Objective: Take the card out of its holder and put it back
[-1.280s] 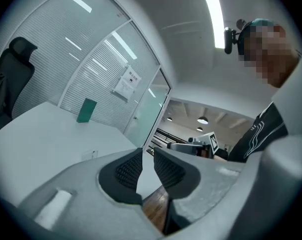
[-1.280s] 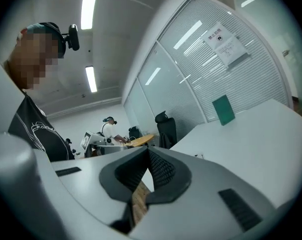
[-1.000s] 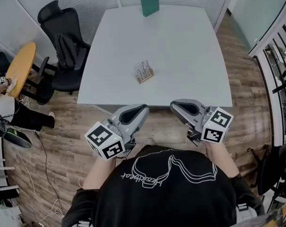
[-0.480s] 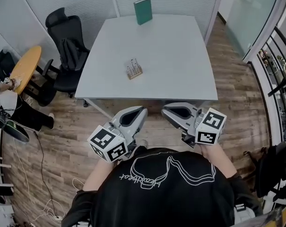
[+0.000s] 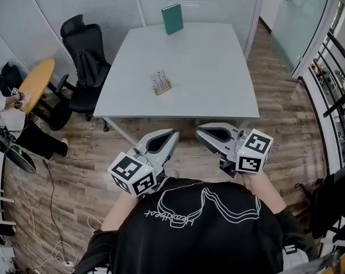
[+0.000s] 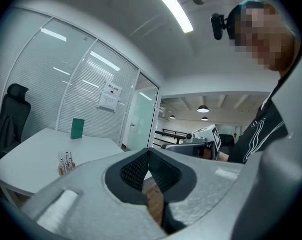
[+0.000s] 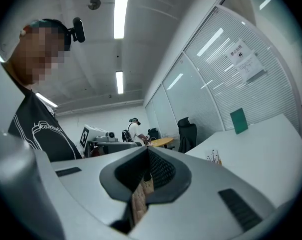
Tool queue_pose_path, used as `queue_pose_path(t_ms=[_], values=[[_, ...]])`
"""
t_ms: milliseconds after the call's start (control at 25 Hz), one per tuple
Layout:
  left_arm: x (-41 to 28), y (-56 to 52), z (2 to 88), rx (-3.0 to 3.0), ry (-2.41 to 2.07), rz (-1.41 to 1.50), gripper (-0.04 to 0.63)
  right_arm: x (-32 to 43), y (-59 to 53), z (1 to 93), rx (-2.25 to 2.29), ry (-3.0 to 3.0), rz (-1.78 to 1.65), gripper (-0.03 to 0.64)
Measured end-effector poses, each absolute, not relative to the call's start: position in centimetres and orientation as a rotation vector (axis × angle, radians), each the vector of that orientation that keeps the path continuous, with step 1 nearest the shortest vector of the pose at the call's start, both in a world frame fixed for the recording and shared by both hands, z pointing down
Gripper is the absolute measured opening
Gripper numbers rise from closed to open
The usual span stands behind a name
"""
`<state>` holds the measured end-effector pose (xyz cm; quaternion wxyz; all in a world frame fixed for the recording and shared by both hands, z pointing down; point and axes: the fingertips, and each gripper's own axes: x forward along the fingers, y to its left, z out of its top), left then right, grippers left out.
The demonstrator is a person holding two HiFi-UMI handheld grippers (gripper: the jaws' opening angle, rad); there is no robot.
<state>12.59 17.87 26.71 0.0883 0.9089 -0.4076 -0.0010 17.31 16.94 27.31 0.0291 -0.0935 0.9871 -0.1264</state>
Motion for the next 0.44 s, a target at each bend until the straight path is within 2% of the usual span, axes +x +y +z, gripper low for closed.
queue_pose_path(t_ms=[440], values=[[13.2,21.3,26.3,2.741,-1.227,-0.014,0.015,18.2,20.0,26.8,-0.322,3.065,-0.323,0.008]])
